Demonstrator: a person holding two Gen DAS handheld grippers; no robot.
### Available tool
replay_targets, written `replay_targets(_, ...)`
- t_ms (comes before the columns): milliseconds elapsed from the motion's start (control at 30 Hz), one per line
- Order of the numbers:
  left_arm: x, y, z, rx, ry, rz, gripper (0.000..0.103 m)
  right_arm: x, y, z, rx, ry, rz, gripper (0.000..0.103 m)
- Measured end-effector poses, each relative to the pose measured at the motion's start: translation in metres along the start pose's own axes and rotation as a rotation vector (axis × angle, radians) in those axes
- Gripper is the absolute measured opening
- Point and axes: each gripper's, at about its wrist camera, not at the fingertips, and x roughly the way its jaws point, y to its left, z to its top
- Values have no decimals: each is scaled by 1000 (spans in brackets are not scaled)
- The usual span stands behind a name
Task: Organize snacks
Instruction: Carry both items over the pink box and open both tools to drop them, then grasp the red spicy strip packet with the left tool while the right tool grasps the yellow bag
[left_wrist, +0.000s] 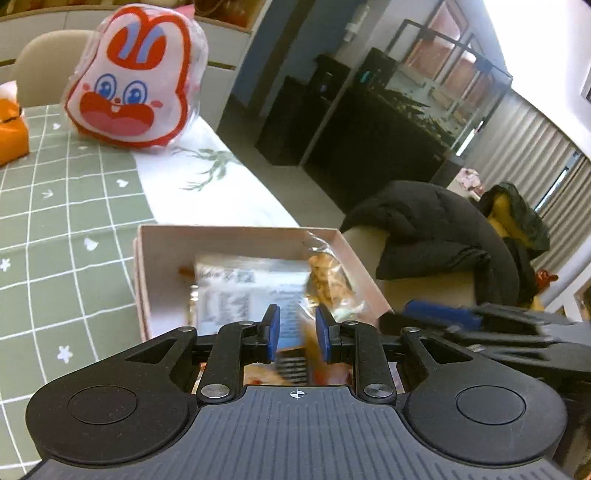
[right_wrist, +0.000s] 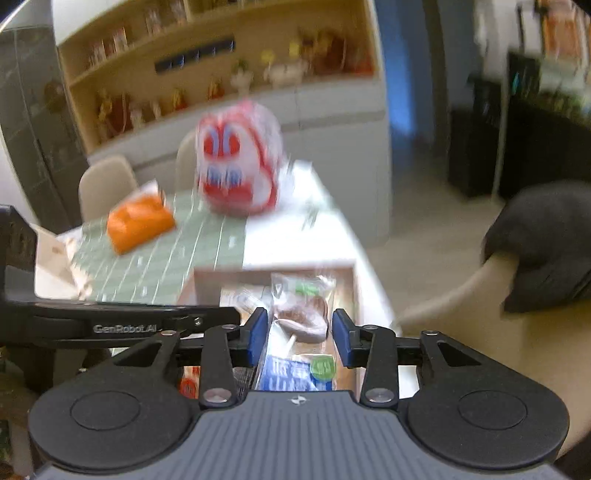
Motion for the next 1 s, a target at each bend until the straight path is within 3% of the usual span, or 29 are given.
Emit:
replay_targets(133, -29, 17, 1, -7, -31, -54, 25, 3, 4, -8, -7, -21, -17, 56)
replay_targets(200, -54, 34, -6, 5, -33, -30, 25, -7, 4, -11, 5, -51, -4, 65)
replay_targets(300, -98, 65, -24, 5, -53, 126, 25, -24, 10, -21, 11, -83, 7, 70)
replay_targets(400, -149, 114, -56, -71, -103, 299, 25, -41, 24, -35, -16, -88, -2, 73)
replay_targets(600, -215, 199, -117, -263, -171, 462, 25, -46, 83, -77, -94, -42, 59, 74)
replay_targets(767, -226, 228, -135, -302, -170, 484, 25, -41, 138, -113, -178, 4, 105, 75)
replay_targets(1000, -222, 204, -155, -276, -160, 327, 27, -36, 176, -157, -269, 43, 88, 75)
